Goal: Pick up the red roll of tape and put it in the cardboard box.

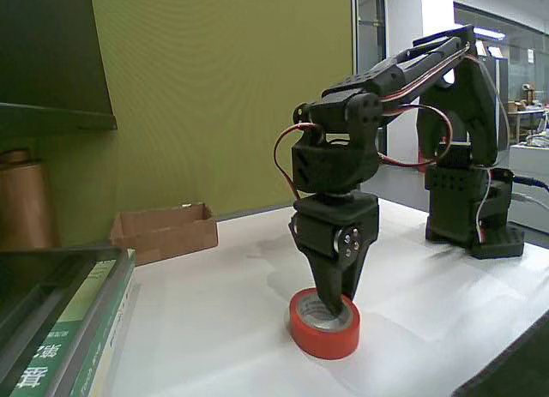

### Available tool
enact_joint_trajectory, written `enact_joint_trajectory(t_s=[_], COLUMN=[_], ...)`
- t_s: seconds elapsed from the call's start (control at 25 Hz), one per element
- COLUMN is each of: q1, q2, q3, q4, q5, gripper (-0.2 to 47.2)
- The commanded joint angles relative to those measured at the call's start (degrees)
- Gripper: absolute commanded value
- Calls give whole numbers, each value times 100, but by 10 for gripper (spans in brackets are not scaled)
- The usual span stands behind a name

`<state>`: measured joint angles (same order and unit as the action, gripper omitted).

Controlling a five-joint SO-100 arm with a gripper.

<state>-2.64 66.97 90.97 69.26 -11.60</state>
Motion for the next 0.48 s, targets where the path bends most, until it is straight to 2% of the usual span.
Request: enact_joint_trajectory(t_s=[0.0, 0.44], q1=[132, 756], q2=[457, 765], q3=[-9, -914], q4=[-70, -501], q5=[-105, -457], gripper=[11, 1])
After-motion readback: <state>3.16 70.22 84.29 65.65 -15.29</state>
